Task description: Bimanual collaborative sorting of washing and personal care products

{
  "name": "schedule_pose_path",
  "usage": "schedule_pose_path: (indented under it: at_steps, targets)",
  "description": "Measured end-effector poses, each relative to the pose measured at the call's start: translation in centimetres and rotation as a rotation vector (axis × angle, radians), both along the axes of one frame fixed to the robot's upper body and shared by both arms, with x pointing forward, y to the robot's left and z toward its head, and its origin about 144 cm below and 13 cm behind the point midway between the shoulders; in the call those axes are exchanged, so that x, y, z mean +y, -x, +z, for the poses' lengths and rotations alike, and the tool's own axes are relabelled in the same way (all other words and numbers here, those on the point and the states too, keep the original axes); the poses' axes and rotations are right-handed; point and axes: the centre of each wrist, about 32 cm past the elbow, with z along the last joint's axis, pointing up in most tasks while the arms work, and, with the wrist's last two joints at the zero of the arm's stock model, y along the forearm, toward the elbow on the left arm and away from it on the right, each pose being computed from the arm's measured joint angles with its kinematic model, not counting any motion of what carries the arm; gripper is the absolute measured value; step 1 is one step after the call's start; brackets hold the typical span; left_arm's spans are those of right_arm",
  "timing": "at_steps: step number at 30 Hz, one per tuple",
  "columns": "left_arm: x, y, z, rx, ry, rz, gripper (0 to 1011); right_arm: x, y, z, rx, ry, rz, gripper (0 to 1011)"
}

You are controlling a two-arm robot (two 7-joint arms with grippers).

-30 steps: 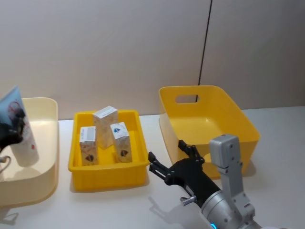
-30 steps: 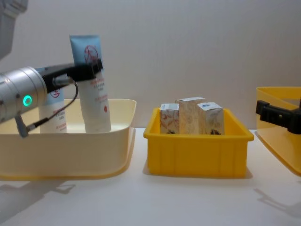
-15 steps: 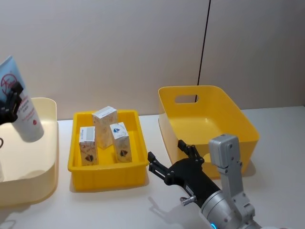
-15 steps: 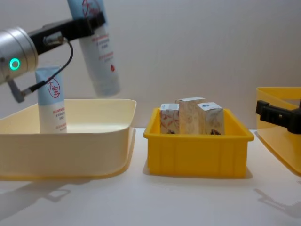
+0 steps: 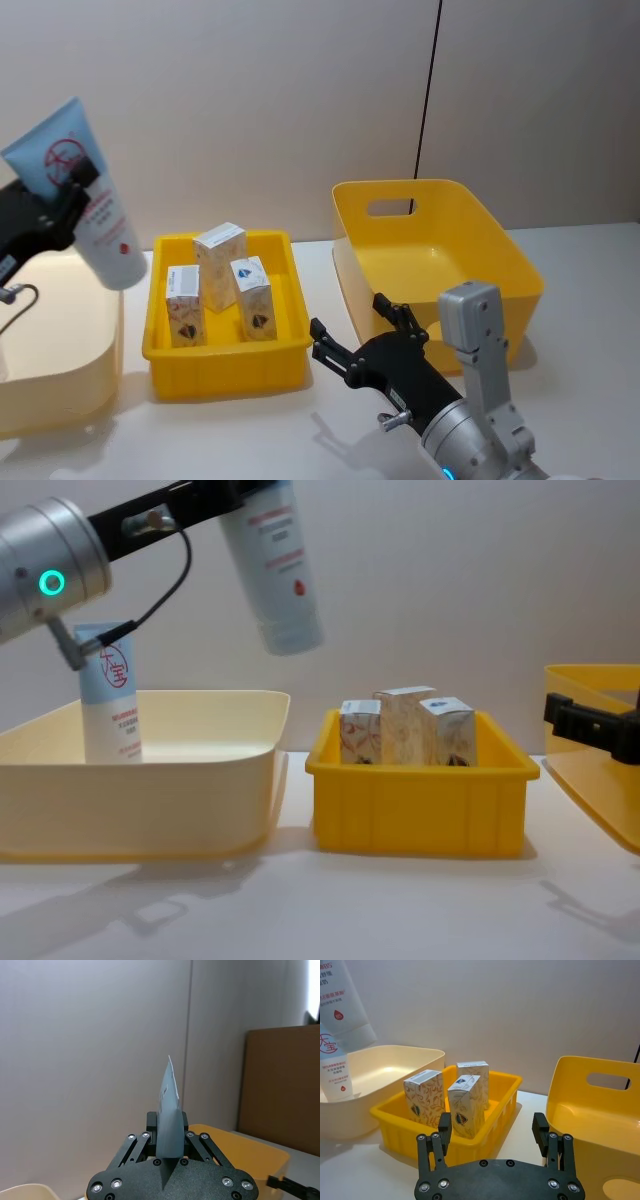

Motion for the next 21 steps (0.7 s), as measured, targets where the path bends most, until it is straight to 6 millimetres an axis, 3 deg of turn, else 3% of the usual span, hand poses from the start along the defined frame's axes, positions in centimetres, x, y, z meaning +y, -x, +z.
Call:
schedule_pose_path:
  at_steps: [21]
  targets:
    - [-4.6,-1.0,-1.3,0.026,-0.038,-0.294,227,0.0,0.0,0.0,0.000,0.000,0.000,1001]
